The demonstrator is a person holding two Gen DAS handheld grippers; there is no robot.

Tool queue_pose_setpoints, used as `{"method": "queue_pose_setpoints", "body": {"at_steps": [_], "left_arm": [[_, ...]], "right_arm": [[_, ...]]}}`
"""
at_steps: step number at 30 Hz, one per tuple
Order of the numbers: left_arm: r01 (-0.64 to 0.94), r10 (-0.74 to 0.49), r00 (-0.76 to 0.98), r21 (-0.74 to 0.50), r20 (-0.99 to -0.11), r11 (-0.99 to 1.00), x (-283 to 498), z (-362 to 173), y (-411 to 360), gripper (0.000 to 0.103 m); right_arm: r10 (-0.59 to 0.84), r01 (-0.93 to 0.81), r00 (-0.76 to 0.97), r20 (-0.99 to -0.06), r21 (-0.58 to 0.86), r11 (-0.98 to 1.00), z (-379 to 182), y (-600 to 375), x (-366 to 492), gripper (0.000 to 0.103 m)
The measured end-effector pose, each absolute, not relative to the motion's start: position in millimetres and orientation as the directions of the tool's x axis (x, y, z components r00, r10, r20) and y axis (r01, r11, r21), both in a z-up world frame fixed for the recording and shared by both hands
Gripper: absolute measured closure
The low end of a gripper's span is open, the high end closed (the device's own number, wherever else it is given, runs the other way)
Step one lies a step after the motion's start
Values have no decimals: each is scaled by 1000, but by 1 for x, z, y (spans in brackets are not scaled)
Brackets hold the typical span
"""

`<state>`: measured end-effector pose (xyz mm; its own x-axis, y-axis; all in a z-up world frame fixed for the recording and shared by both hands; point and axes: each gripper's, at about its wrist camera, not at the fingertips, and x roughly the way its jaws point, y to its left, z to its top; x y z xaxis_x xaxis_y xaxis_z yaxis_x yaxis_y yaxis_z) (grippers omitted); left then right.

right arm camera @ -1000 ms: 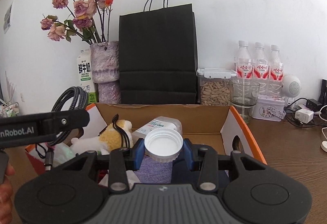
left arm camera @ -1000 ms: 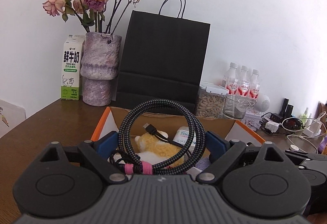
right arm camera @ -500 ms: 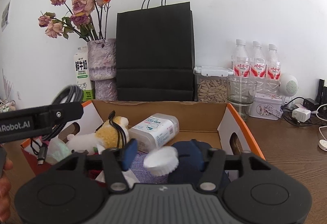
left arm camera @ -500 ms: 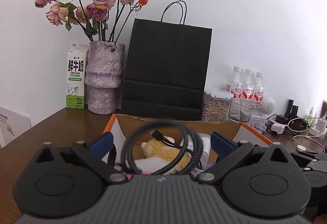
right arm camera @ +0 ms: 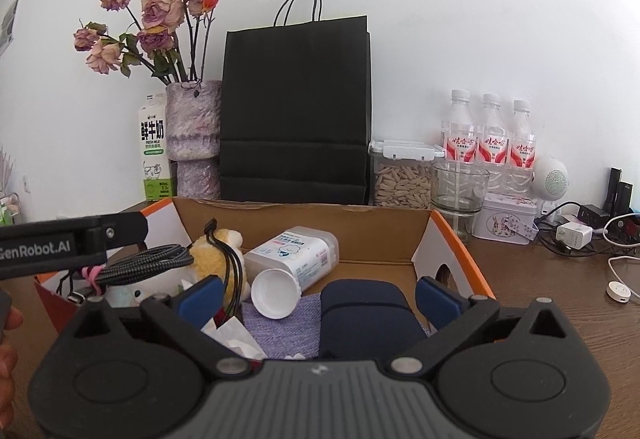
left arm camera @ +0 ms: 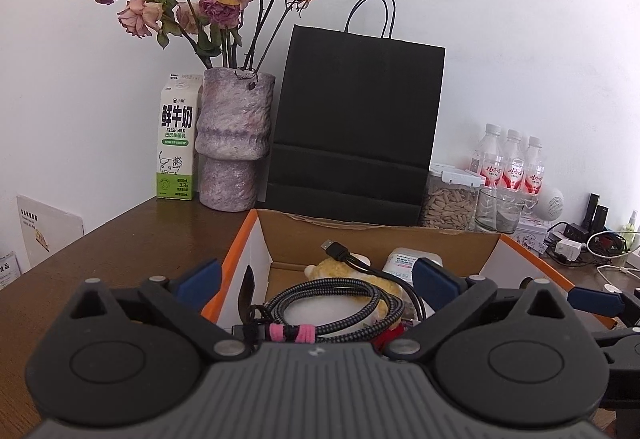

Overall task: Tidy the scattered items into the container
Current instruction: 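Open both tools to drop the cable and cap into the box, then grasp the small beige wooden block with the right tool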

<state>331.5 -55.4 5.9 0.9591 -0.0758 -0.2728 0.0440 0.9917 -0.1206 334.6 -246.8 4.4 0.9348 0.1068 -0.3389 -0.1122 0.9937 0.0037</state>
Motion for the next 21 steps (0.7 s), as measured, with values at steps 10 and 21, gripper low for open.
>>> {"method": "queue_pose_setpoints", "body": {"at_steps": [10, 21], "left_arm": [[47, -75, 959, -106, -273, 993, 330, 5, -56, 0], [17, -52, 963, -132, -266, 991, 324, 2, -47, 0]], "right_arm": [[102, -111, 934, -342, -8, 994, 3, -245, 333, 0], [88, -100, 941, -326, -18, 995, 2, -239, 320, 0]]}}
